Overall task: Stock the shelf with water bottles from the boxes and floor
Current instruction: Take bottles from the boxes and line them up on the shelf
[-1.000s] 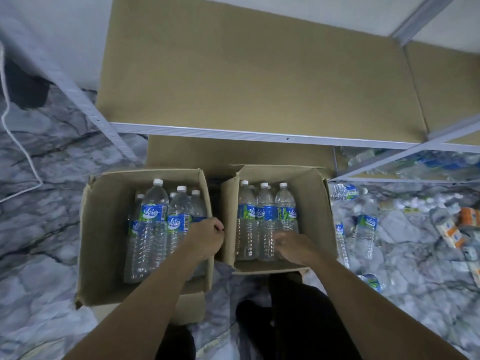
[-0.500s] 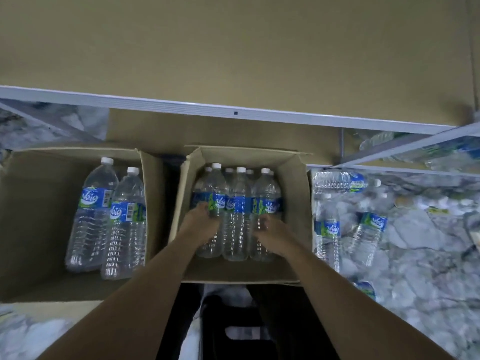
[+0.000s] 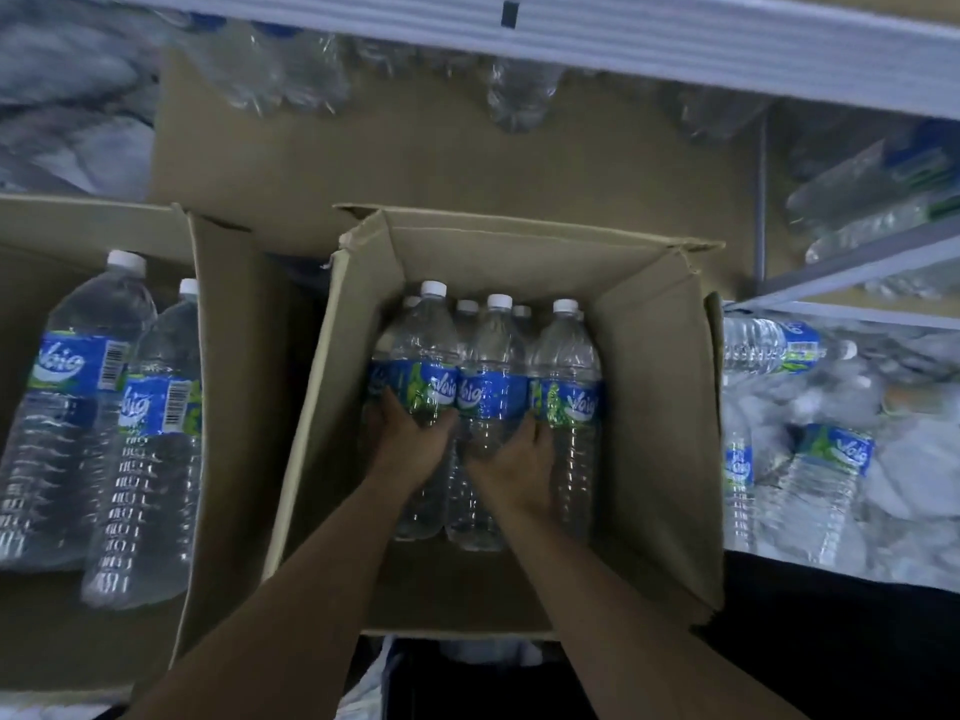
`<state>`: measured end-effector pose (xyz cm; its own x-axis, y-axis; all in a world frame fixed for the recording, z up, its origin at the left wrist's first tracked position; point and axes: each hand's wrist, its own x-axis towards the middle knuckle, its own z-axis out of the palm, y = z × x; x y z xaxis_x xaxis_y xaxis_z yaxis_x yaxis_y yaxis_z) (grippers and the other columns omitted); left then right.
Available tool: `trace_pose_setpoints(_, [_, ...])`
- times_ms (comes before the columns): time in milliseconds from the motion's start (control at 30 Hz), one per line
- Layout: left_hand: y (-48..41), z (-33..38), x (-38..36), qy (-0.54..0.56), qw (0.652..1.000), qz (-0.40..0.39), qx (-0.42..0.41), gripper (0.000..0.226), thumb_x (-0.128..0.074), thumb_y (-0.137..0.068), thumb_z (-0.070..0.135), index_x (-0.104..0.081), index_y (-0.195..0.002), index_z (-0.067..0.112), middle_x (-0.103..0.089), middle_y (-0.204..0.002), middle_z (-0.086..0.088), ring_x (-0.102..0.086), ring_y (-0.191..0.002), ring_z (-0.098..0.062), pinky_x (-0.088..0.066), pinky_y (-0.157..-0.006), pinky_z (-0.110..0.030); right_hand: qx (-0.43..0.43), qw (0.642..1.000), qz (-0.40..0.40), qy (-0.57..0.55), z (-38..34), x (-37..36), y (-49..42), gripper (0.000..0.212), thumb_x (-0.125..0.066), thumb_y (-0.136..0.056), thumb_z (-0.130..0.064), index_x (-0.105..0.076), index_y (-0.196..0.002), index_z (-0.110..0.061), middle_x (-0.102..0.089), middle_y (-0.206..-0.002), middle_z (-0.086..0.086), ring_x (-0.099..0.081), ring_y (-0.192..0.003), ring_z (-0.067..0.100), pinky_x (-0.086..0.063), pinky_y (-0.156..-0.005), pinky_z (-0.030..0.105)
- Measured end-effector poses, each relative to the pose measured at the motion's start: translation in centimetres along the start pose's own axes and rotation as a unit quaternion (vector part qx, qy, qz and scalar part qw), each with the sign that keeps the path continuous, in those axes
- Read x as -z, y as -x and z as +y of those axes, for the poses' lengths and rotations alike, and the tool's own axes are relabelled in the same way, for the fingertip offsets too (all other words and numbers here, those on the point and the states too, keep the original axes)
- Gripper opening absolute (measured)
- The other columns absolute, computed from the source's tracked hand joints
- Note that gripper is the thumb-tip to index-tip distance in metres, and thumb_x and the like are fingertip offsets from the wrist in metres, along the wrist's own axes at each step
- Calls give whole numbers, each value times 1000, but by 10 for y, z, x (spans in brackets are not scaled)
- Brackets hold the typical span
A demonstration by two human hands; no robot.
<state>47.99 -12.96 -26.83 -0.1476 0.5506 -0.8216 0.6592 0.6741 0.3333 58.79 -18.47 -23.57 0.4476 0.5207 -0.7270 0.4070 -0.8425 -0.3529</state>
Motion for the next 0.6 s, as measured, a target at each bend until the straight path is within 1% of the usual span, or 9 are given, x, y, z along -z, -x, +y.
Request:
trace_pose_setpoints(67, [-7,-5,-9,-27,999,37,-17,106,-60,-82,62,6,-155,22,-7,-162,-9,-15,-146,-34,-18,-118,-50,12,999,50,4,-1,-16,-2,106,-73,-79,-48,-11,-153,-6,-15,-154,11,-18,-141,29,-31,-115,42])
trace_pose_setpoints(167, [-15,-12,-20,-16,997,68,-40,116,-67,-75,64,7,-154,22,-10,-160,-12,-20,-144,-34,-23,-116,-50,22,994,108,18,0,-35,-4,103,-72,-79,-46,-10,-151,-5,-17,-149,12,-18,-137,28,-39,-107,38])
trace_pose_setpoints(200, [-18,-16,-23,-3,996,79,-47,119,-70,-72,64,5,-154,22,-12,-159,-13,-22,-143,-35,-24,-116,-51,26,993,115,32,1,-38,-5,102,-71,-80,-45,-10,-151,-5,-16,-148,13,-17,-136,28,-39,-106,37])
trace_pose_setpoints(300, [-24,-22,-26,43,991,104,-72,122,-76,-64,64,-3,-154,23,-21,-155,-14,-27,-140,-34,-27,-114,-50,53,990,102,78,8,-39,-9,101,-69,-81,-38,-7,-152,-2,-15,-147,17,-17,-134,30,-36,-109,36])
trace_pose_setpoints(367, [-26,-25,-27,50,989,113,-84,123,-78,-62,64,-6,-154,23,-24,-153,-16,-30,-139,-35,-29,-113,-49,59,986,109,112,12,-41,-10,99,-67,-81,-39,-9,-151,0,-20,-145,19,-21,-133,32,-34,-110,36])
trace_pose_setpoints(433, [-28,-26,-26,45,987,122,-91,123,-79,-61,63,-8,-153,22,-27,-151,-19,-33,-137,-36,-31,-111,-49,48,981,128,139,10,-39,-12,90,-64,-84,-44,-20,-148,1,-32,-142,20,-29,-131,32,-31,-109,35])
trace_pose_setpoints(500, [-27,-25,-24,29,987,123,-100,121,-80,-64,58,-9,-154,18,-31,-148,-21,-37,-134,-36,-34,-109,-47,49,977,131,162,5,-31,-11,77,-62,-85,-48,-34,-140,-1,-43,-136,18,-39,-126,31,-32,-109,35])
trace_pose_setpoints(533, [-26,-25,-23,19,987,120,-103,120,-80,-66,55,-9,-154,16,-33,-147,-22,-38,-134,-36,-35,-109,-45,50,977,123,166,4,-26,-11,73,-63,-85,-49,-38,-135,-3,-46,-133,16,-42,-124,30,-34,-107,35])
trace_pose_setpoints(600, [-25,-27,-20,1,989,105,-106,120,-80,-68,52,-6,-154,14,-33,-148,-22,-38,-134,-35,-35,-110,-43,30,985,105,134,5,-17,-10,71,-71,-79,-48,-44,-129,-5,-51,-129,14,-48,-121,28,-40,-104,34])
